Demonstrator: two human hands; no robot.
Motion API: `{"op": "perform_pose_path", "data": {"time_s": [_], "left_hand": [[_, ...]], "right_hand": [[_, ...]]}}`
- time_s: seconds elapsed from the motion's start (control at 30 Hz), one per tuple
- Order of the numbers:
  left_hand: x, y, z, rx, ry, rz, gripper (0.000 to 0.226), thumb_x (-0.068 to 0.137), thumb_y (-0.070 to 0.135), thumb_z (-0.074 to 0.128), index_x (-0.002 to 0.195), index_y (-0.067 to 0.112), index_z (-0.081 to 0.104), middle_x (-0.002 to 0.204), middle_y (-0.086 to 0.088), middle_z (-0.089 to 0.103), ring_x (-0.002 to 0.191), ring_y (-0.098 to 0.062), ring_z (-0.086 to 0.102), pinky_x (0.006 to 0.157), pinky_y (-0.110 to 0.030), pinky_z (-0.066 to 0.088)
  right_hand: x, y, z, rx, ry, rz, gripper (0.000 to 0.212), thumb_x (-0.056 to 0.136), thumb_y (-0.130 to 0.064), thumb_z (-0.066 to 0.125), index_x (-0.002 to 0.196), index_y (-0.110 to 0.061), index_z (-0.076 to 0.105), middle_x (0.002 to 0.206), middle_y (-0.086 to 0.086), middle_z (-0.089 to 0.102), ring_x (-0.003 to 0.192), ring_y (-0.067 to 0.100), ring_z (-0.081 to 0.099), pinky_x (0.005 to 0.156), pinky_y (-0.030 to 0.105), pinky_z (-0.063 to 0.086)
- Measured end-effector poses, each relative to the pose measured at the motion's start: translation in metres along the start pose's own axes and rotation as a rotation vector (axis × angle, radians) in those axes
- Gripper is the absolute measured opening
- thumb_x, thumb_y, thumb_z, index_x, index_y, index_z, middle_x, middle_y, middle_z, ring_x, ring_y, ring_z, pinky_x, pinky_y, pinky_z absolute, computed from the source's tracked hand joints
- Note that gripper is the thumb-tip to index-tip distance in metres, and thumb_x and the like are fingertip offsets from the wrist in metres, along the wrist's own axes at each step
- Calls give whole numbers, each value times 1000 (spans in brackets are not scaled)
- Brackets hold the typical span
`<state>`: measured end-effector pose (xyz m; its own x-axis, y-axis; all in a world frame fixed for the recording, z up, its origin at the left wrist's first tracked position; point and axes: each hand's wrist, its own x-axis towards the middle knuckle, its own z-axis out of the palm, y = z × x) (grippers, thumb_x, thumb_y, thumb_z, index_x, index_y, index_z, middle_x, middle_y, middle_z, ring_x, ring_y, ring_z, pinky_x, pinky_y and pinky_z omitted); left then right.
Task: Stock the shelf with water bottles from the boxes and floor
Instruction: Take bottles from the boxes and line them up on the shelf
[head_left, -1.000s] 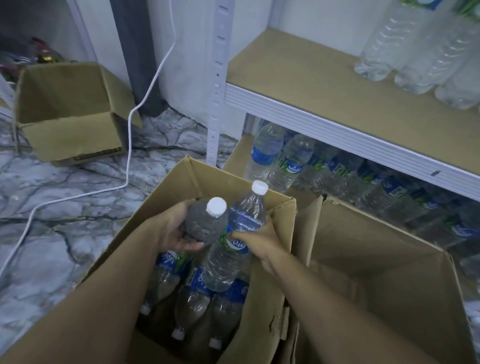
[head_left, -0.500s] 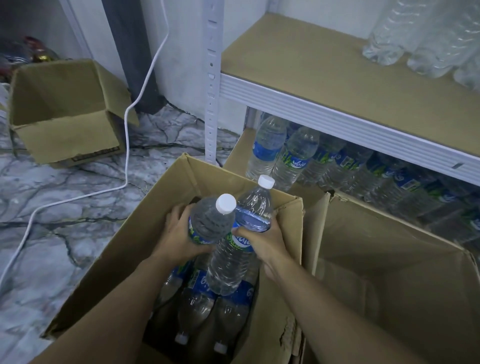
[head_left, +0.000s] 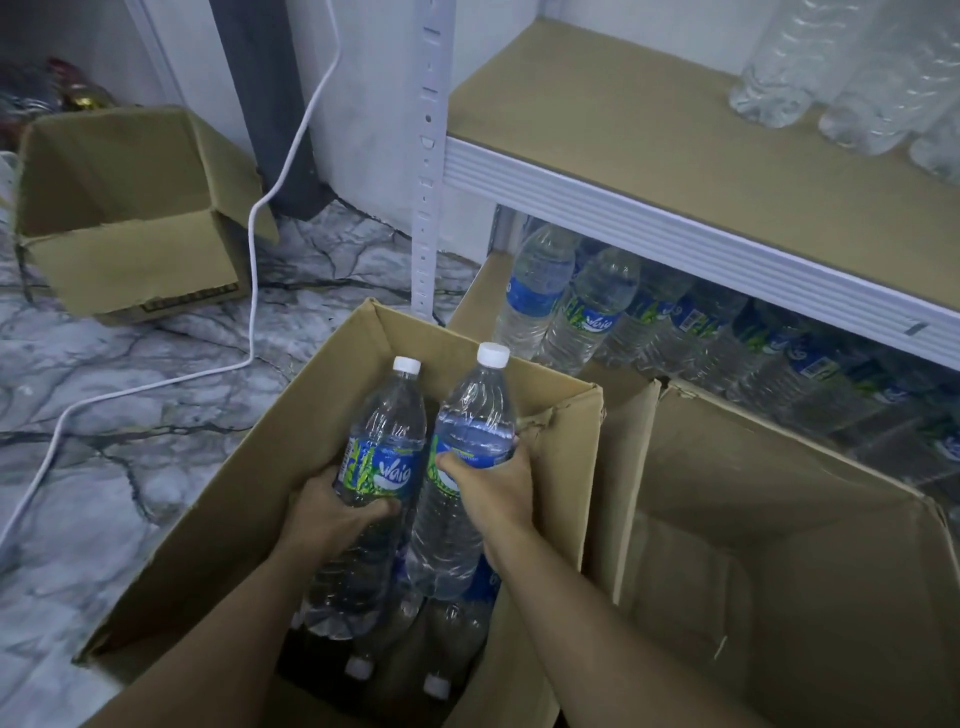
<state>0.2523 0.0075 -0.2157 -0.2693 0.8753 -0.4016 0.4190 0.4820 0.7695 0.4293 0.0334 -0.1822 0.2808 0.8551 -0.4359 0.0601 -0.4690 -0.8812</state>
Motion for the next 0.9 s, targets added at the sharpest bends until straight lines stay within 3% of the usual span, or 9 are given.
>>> {"op": "perform_pose_path", "data": {"time_s": [0.13,0.27,0.43,0.53,0.63,0.7,0.77,0.83,0.9], "left_hand": [[2,-26,5,-8,-43,-79,46,62,22,90,100,17,66,87,1,69,86,-19,68,78,-25,47],[6,-49,17,10,-145,-109,53,68,23,87,113,16,60,99,1,67,97,-21,65,84,-26,45],[14,-58,25,199,-219,-130,90,59,68,69,131,22,40,129,-4,58,115,-26,57,102,-41,44],[13,-57,30,290,-182,-104,117,49,80,60,142,18,26,144,-9,45,127,-28,48,107,-42,40],[13,-53,29,285,-214,-103,126,43,65,84,144,12,30,143,-11,43,129,-27,46,107,-37,39],[13,-48,25,309,-195,-111,118,30,57,90,131,12,48,129,-7,58,116,-22,57,100,-35,47],[9,-34,19,318,-141,-112,83,36,44,91,109,14,64,102,-3,70,92,-17,66,86,-29,54],[3,-17,14,311,-104,-89,45,51,30,90,88,17,68,78,4,69,71,-11,64,76,-22,53],[-5,1,8,284,-98,-48,33,58,25,90,72,25,61,67,11,62,63,-6,58,71,-19,48]], "right_hand": [[2,10,10,0,6,21,80,54,-44,83,126,-38,50,113,-11,66,102,13,66,93,43,55],[-1,16,13,12,-59,45,89,58,-50,82,134,-45,37,115,-10,67,103,18,67,94,48,54],[-1,20,9,-19,-64,35,98,52,-55,83,132,-41,28,112,-8,67,99,15,68,93,46,55],[-1,25,7,-117,-62,-8,110,47,-45,92,136,-38,27,119,-10,63,105,10,65,98,38,52],[0,28,5,-222,-47,-29,104,47,-29,96,133,-30,37,116,-12,62,105,8,63,97,36,52],[1,28,5,-239,-15,-22,92,48,-26,96,124,-27,44,109,-9,65,99,10,65,92,36,55],[-1,27,5,-231,21,-24,82,50,-25,96,117,-25,49,103,-8,66,94,10,66,89,36,57],[-4,25,4,-205,51,-23,78,49,-24,95,114,-24,52,100,-8,67,91,10,66,88,36,57],[-8,22,2,-182,68,-29,79,49,-22,95,115,-24,52,101,-8,68,91,9,67,88,34,57]]}}
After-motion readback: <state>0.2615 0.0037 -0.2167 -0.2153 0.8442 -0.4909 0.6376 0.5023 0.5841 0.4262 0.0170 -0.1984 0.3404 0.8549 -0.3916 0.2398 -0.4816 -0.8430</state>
